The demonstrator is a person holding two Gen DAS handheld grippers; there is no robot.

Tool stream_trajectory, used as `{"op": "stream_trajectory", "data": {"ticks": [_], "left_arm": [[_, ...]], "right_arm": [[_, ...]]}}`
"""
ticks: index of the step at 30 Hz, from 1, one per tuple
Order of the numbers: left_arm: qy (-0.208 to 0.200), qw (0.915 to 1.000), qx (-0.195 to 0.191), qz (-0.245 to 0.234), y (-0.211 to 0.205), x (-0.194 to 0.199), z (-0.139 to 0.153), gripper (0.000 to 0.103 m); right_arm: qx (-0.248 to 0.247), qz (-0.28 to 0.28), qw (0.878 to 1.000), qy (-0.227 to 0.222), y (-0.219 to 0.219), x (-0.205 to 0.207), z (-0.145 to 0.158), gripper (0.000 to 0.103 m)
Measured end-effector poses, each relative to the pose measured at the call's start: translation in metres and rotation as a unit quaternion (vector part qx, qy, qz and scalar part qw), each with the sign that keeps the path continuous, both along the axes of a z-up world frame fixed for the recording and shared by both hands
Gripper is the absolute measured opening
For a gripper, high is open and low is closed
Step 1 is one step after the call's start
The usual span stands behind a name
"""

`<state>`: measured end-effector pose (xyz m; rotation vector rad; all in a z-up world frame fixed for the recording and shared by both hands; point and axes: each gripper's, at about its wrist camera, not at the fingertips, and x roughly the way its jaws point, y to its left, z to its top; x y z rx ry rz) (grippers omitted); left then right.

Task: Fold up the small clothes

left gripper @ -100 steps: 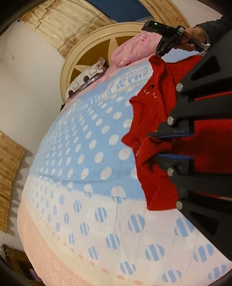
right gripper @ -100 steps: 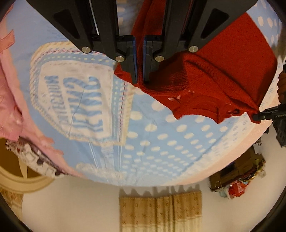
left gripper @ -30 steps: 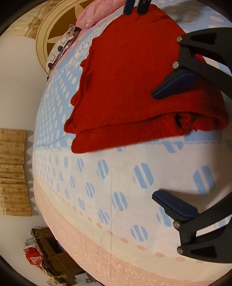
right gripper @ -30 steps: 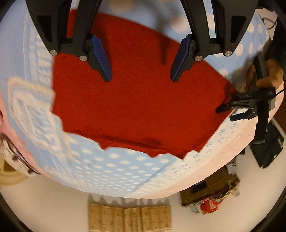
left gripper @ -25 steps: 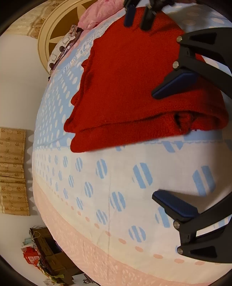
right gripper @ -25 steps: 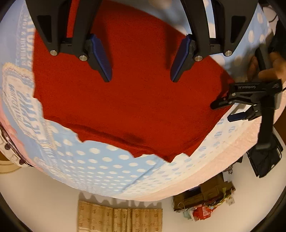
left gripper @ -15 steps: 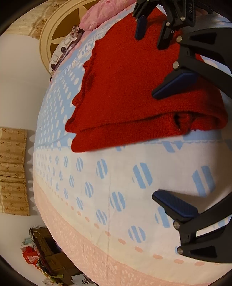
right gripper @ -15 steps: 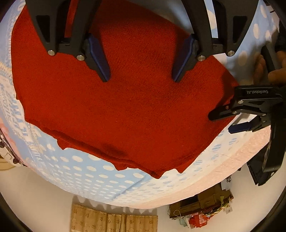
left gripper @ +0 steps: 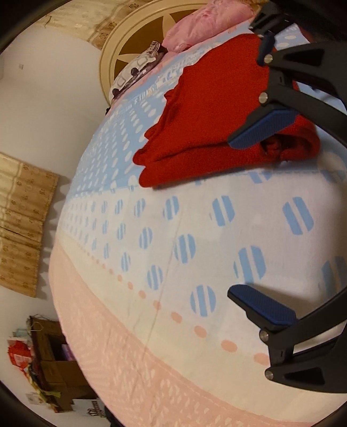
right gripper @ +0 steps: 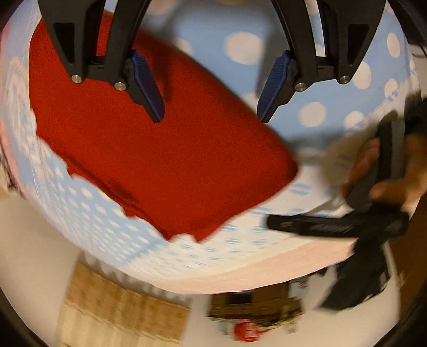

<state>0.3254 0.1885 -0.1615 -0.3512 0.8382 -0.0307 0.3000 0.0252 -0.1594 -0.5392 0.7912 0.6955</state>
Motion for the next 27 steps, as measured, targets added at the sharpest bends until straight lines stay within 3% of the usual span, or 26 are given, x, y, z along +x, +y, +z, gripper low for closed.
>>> {"op": "stream_trajectory", "data": {"ticks": [5,10,16,19,21,27], "left_arm": [[0.010,0.9998,-0.011,-0.016,0.003,0.005,0.000,0.103],[0.010,0.9994,-0.012,-0.031,0.007,0.012,0.003,0.103],[0.011,0.9959,-0.064,-0.062,0.005,0.034,0.003,0.103],[0.007,0.9922,-0.089,-0.086,-0.004,0.046,0.005,0.103],[0.009,0.9893,-0.100,-0.105,-0.012,0.054,0.004,0.103],[0.026,0.9878,-0.092,-0.123,-0.032,0.088,-0.002,0.102]], "right_arm": [[-0.071,0.050,0.994,-0.063,0.041,-0.021,-0.018,0.073],[-0.086,0.045,0.991,-0.095,0.057,-0.017,-0.022,0.073],[-0.094,0.050,0.987,-0.118,0.069,-0.014,-0.027,0.066],[-0.092,0.036,0.987,-0.124,0.066,-0.013,-0.028,0.054],[-0.094,0.026,0.988,-0.119,0.064,-0.008,-0.030,0.038],[-0.110,0.029,0.984,-0.139,0.068,-0.013,-0.035,0.036]]}}
